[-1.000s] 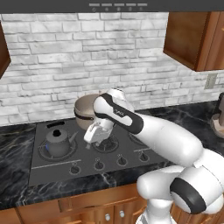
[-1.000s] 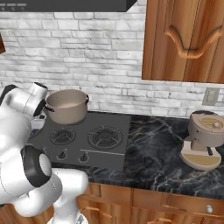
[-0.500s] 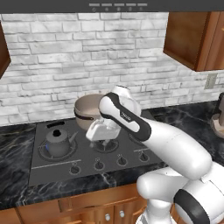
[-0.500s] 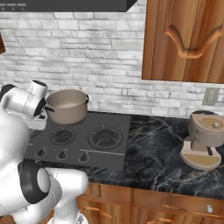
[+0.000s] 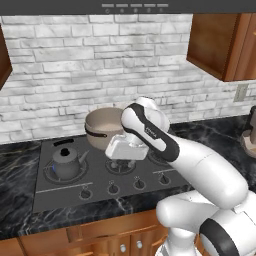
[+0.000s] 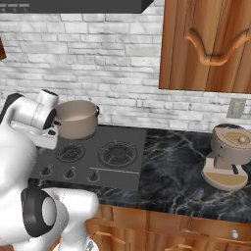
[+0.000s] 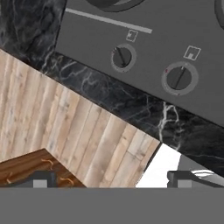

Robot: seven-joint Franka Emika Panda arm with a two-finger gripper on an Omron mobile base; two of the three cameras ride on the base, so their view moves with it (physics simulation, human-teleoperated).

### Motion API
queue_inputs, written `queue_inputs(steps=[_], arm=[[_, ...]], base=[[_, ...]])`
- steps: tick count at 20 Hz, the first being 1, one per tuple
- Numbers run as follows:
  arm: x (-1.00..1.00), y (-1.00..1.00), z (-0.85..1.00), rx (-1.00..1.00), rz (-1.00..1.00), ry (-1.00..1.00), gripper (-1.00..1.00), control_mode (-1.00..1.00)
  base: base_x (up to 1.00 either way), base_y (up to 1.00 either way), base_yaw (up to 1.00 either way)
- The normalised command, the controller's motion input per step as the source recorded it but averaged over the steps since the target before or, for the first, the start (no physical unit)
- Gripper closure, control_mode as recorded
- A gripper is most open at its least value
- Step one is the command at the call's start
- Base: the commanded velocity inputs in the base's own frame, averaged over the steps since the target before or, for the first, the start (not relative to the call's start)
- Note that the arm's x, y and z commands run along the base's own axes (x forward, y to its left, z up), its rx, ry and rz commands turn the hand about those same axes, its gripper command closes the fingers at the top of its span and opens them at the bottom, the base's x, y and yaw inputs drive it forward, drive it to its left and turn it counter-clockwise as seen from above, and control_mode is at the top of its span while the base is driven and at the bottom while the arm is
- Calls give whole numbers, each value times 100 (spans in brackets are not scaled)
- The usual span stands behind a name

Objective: Pick the kettle from the cabinet and place it on a stove burner. Then pick the pot from the counter and place it on another stove burner. Finally, turn both burners on.

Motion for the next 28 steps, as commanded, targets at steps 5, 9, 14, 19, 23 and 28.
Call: queue_inputs(steps=[5,9,14,19,23,28], arm=[[0,-36,-3,-8,0,12,-100,-100],[-3,-33,-22,-10,0,6,-100,-100],[-1,-19,-45,-14,0,0,-100,-100],[0,-27,-19,-10,0,0,-100,-100],[0,-34,-4,-8,0,0,-100,-100],[27,-21,-15,-2,-1,2,-100,-100]], base=[[0,0,0],[0,0,0],[0,0,0],[0,0,0],[0,0,0],[0,0,0]])
